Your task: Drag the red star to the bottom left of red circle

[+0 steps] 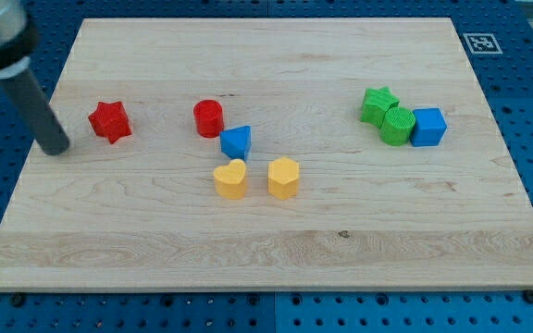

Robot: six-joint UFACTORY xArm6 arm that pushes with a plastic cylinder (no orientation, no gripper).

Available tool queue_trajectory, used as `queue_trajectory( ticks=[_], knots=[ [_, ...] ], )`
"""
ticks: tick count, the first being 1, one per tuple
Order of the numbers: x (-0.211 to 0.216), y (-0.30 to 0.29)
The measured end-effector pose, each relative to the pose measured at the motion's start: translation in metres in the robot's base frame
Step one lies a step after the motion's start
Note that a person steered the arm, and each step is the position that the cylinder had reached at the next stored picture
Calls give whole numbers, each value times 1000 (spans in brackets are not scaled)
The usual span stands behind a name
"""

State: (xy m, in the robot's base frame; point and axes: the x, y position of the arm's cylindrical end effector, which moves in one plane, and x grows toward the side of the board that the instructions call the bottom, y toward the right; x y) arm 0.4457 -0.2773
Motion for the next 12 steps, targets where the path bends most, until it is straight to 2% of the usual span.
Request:
queue_trajectory(
  ticks=[1, 2, 3, 5, 6, 7, 8, 10, 12],
  knots=[
    [-35, -3],
    [-53, 10],
    [-48, 28],
    [8, 77],
    [3, 72],
    [-44, 49],
    [-57, 72],
    [-19, 98],
    [-18, 101]
  ],
)
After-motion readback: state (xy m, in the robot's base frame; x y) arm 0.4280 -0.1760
